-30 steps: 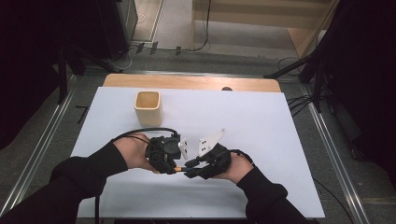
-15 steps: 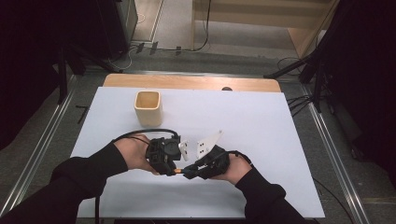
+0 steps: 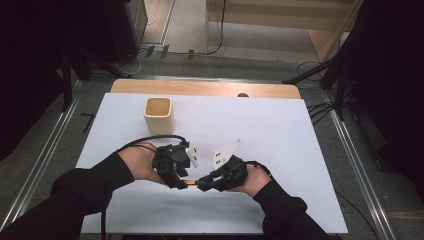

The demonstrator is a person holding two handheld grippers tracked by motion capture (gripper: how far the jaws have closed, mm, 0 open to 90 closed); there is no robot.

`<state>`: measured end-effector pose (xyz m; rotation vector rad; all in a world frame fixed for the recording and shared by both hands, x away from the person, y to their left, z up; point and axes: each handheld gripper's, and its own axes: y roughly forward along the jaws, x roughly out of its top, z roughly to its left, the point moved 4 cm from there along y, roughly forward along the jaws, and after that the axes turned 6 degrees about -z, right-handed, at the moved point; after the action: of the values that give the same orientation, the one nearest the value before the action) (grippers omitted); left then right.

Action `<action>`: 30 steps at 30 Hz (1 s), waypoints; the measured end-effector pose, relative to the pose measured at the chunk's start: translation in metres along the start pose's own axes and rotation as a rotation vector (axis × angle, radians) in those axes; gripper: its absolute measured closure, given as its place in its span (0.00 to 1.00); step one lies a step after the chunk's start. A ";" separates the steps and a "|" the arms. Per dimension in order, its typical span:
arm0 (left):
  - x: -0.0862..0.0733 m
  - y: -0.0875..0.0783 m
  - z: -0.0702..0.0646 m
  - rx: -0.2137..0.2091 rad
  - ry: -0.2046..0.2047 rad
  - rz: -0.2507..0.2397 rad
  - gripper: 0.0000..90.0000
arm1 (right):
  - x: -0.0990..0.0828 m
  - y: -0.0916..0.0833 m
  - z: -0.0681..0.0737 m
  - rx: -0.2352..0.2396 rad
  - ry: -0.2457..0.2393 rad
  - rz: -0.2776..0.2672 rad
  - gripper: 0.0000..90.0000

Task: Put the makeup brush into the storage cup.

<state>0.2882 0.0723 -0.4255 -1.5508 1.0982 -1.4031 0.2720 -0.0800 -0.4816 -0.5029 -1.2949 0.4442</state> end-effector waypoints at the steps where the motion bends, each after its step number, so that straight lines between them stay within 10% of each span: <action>1: 0.000 -0.001 0.001 -0.005 0.000 -0.021 0.59 | 0.000 0.000 0.000 -0.005 -0.002 -0.009 0.88; 18: -0.002 -0.020 0.000 -0.027 0.008 -0.228 0.26 | -0.009 -0.014 0.003 -0.035 0.018 -0.119 0.88; 30: 0.013 -0.028 -0.001 -0.051 0.016 -0.230 0.25 | -0.009 -0.015 0.007 -0.048 0.036 -0.213 0.88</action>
<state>0.2900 0.0701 -0.3947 -1.7499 0.9961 -1.5517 0.2640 -0.0963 -0.4787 -0.4059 -1.3108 0.2262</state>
